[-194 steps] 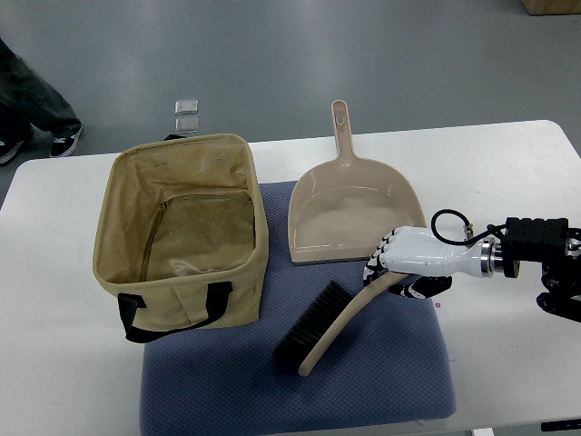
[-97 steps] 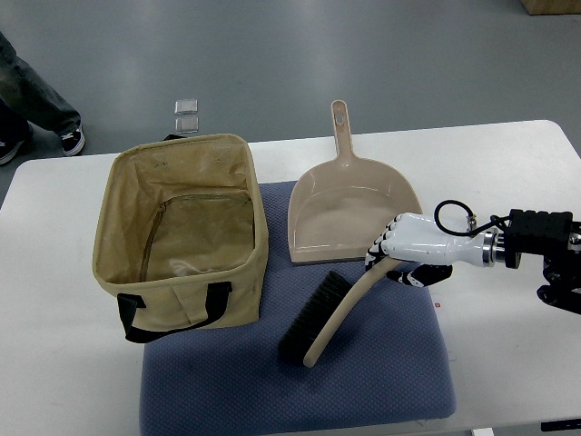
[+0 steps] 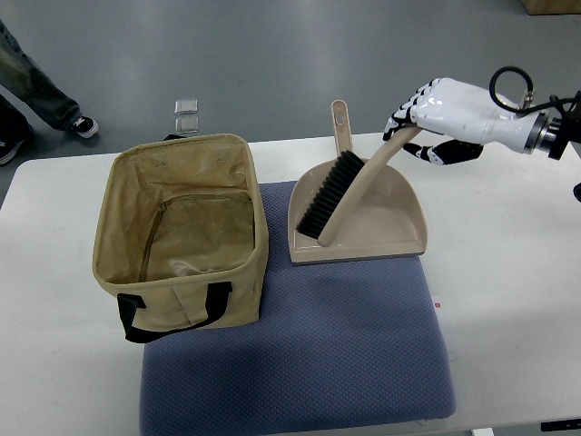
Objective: Put pink broom in yellow bag with right hand
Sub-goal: 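Lift the brush with the right hand and carry it over the tan bag, then lower the brush into the bag and open the right hand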
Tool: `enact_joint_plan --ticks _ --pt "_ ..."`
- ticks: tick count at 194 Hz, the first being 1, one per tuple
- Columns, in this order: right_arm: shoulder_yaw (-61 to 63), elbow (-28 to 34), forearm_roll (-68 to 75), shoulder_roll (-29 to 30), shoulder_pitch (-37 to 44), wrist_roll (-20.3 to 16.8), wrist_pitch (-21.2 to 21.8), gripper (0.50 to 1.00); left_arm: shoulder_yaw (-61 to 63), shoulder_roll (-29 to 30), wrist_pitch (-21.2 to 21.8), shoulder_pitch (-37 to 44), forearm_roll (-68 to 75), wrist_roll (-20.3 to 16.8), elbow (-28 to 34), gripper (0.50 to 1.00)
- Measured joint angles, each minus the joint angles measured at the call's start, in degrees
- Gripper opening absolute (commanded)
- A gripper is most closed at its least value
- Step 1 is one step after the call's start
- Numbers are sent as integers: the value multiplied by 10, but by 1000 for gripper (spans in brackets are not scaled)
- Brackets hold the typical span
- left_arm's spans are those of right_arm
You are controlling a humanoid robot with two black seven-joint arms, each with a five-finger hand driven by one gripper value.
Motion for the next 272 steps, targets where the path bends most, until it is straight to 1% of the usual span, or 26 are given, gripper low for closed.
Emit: enact_joint_plan --ticks 29,59,104,166,192,221,222,224,225,226,227,228,229,230,231,233,234,235,236,237,239,240,244,252,267,272 --pt "0 -14 17 -1 58 0 6 500 0 0 0 0 0 0 0 1000" --pt "0 -32 19 10 110 -1 26 500 0 0 0 0 0 0 0 1000" --pt "1 -38 17 82 172 -5 37 500 0 0 0 0 0 0 0 1000" --pt "-3 -76 -2 224 171 -8 30 500 0 0 0 0 0 0 0 1000" --pt "-5 -87 -24 256 154 -8 29 500 0 0 0 0 0 0 0 1000" --pt "-5 -94 -35 269 144 -9 26 500 0 0 0 0 0 0 0 1000" --pt "-5 -95 -35 269 143 -9 25 511 0 0 0 0 0 0 0 1000" --pt "-5 -95 -35 270 143 -9 24 511 0 0 0 0 0 0 0 1000" --pt "-5 -96 -36 270 143 -9 24 535 0 0 0 0 0 0 0 1000" --pt "-5 -96 -36 271 143 -9 23 535 0 0 0 0 0 0 0 1000" --pt "-5 -96 -36 271 142 -9 23 559 0 0 0 0 0 0 0 1000" --pt "-5 -97 -36 271 142 -9 22 560 0 0 0 0 0 0 0 1000" --pt "-5 -97 -36 272 142 -9 22 580 0 0 0 0 0 0 0 1000" --pt "-5 -97 -36 272 141 -9 21 580 0 0 0 0 0 0 0 1000" --pt "-5 -98 -36 272 141 -9 20 598 0 0 0 0 0 0 0 1000" --pt "-5 -99 -36 273 140 -9 19 615 0 0 0 0 0 0 0 1000" --pt "-5 -99 -36 273 140 -9 19 615 0 0 0 0 0 0 0 1000" --pt "-5 -99 -36 274 140 -9 18 633 0 0 0 0 0 0 0 1000" --pt "-5 -100 -36 274 139 -9 17 633 0 0 0 0 0 0 0 1000" --pt "-5 -100 -36 274 139 -9 17 654 0 0 0 0 0 0 0 1000" --pt "-5 -101 -36 275 138 -9 16 654 0 0 0 0 0 0 0 1000" --pt "-5 -101 -36 275 138 -8 15 670 0 0 0 0 0 0 0 1000" --pt "-5 -102 -36 275 137 -8 13 697 0 0 0 0 0 0 0 1000" --pt "-5 -103 -36 276 134 -6 10 739 0 0 0 0 0 0 0 1000" --pt "-5 -104 -35 277 131 -4 8 768 0 0 0 0 0 0 0 1000" --pt "-5 -104 -34 277 130 -3 8 789 0 0 0 0 0 0 0 1000"
